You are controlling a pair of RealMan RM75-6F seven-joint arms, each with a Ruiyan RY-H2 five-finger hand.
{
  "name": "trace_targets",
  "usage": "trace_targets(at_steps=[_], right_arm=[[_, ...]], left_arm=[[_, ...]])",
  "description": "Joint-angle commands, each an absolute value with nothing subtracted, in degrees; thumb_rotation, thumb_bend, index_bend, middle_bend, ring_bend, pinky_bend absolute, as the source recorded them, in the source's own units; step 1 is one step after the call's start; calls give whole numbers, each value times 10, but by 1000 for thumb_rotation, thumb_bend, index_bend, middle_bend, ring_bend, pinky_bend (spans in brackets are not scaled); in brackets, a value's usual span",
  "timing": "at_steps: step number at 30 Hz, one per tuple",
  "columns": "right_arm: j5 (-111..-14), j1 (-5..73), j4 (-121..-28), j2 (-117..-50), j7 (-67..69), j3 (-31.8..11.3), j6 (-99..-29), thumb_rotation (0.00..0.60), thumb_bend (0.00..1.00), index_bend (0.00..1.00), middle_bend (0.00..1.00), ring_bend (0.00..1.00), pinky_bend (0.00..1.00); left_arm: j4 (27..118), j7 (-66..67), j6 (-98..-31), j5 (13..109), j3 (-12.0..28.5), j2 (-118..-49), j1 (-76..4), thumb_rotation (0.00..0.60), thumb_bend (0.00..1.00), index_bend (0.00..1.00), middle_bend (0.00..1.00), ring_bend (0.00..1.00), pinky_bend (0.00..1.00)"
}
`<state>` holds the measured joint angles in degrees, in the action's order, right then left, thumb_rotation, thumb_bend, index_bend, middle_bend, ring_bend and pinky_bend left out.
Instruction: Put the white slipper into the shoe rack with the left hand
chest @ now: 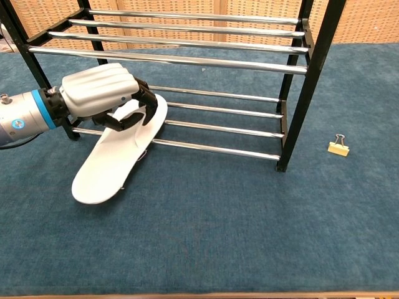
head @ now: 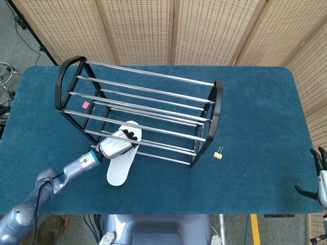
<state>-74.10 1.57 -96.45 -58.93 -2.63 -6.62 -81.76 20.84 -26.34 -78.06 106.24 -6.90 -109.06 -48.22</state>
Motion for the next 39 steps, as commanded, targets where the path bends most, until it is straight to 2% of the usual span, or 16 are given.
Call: trace_targets(at_steps=[1, 17, 39], right_arm=[[-740, 16, -964, -590, -26, -67, -816, 600, 0, 0, 0, 0, 0], [-729, 18, -962, -593, -36, -67, -812, 600, 0, 0, 0, 0, 0], [-725, 18, -960, -590, -28, -69, -810, 600, 0, 0, 0, 0, 0]], left_arm=[[202, -267, -776, 1056, -65, -1093, -490, 600, 593, 641, 575, 459, 638], [165, -271, -718, 1021, -53, -1119, -539, 600, 590, 641, 565, 459, 637], [143, -262, -673, 984, -40, -1149, -573, 600, 588, 639, 560, 456, 638]])
